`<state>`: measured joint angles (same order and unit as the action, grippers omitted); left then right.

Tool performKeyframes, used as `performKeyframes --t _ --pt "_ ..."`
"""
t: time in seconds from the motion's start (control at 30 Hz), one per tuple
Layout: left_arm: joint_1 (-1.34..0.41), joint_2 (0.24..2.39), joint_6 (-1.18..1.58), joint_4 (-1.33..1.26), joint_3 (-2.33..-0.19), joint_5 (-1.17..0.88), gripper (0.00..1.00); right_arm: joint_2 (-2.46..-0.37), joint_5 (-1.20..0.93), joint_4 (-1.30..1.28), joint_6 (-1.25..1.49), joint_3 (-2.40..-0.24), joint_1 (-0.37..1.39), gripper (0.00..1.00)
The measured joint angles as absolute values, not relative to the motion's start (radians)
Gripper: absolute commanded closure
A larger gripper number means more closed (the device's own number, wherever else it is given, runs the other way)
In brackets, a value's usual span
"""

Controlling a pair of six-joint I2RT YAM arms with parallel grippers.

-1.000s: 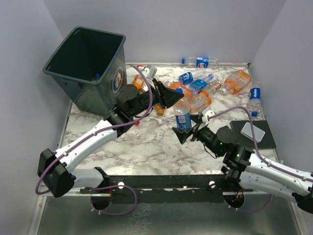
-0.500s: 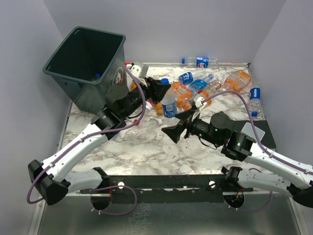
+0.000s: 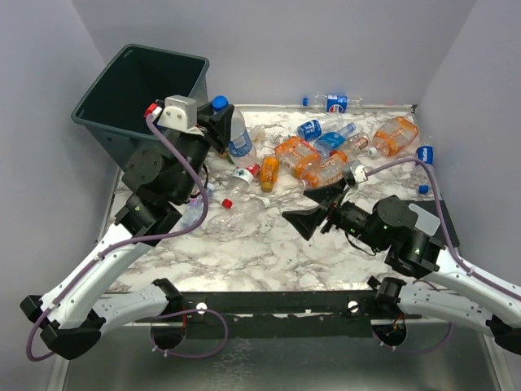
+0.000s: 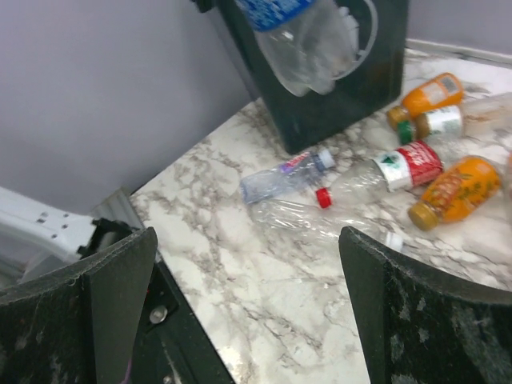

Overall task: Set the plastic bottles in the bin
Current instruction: Place the plastic bottle in the trash bin.

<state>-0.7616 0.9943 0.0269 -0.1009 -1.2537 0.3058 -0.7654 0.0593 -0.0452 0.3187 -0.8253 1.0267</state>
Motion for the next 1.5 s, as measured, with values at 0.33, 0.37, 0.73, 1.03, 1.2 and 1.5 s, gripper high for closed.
performKeyframes --t 0.33,0.37,0.73,1.03,1.2,1.5 --pt "-0.762 1.015 -0.146 -0.230 -1.330 0.516 1.00 -0.818 0.353 -0.058 0.371 -0.705 1.027 0.00" --pt "-0.762 1.050 -0.168 -0.233 -1.377 0.541 1.00 -0.820 0.356 -0.057 0.377 -0.690 1.026 0.00" --pt "-0.705 1.266 -0.308 -0.248 -1.625 0.713 1.00 -0.830 0.358 -0.011 0.453 -0.583 1.026 0.00" --pt "-0.608 1.279 -0.410 -0.418 -1.621 0.819 1.00 -0.784 0.365 0.006 0.475 -0.521 1.026 0.00" --pt "-0.525 1.282 -0.412 -0.479 -1.564 0.863 1.00 -0.739 0.415 0.006 0.474 -0.517 1.026 0.00" --pt "-0.308 1.399 -0.214 -0.295 -1.525 0.905 1.00 -0.701 0.479 -0.056 0.505 -0.501 1.026 0.00"
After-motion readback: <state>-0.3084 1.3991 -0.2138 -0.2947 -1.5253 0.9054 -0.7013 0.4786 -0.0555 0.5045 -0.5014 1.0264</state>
